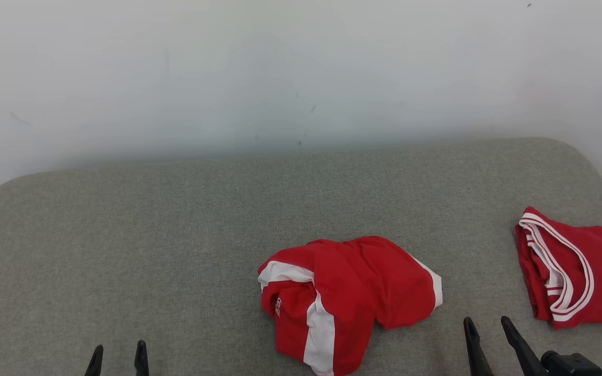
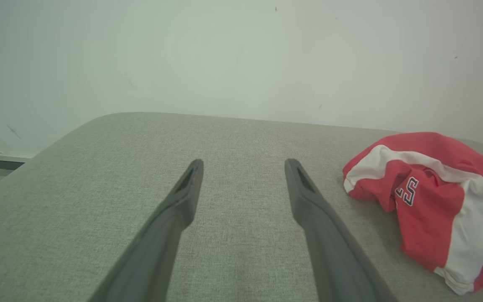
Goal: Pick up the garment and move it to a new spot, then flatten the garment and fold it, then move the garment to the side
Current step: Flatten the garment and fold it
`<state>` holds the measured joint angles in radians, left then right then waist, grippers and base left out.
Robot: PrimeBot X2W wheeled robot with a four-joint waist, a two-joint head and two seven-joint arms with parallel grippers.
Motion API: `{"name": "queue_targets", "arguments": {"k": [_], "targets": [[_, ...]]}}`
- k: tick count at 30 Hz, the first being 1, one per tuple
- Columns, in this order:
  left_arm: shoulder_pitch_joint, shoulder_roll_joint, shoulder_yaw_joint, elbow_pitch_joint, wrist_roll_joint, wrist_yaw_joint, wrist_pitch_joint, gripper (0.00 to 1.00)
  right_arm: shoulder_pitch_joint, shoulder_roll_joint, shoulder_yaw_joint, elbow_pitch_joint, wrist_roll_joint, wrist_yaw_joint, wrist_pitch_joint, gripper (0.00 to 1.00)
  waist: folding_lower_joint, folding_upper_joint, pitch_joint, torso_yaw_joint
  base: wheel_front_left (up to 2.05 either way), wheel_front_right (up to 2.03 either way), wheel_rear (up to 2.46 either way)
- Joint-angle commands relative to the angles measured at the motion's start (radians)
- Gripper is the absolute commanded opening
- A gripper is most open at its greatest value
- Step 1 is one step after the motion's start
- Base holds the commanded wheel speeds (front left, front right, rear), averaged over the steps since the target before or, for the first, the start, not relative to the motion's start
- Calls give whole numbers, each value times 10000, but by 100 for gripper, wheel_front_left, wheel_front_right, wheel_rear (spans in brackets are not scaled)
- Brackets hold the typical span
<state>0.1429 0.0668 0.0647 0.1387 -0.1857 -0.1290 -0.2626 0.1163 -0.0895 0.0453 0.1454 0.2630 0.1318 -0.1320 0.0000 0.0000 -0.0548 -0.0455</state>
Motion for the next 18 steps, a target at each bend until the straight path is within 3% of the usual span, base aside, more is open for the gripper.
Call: {"name": "queue_targets", "arguments": {"k": [1, 10, 18], "targets": [[-90, -36, -4, 27, 27, -9, -28, 100, -82, 27, 15, 2, 39, -26, -29, 100, 0, 0, 5, 11, 0, 0, 0], [-673, 181, -462, 869, -460, -18, 159, 100, -144, 7, 99, -11, 57, -26, -40, 100, 0, 0, 82, -101, 0, 0, 0], [-2681, 807, -1636, 1661, -1457, -6, 2395, 100, -365, -55, 270, -106, 73, -26, 68, 100, 0, 0, 352, -653, 0, 0, 0]]}}
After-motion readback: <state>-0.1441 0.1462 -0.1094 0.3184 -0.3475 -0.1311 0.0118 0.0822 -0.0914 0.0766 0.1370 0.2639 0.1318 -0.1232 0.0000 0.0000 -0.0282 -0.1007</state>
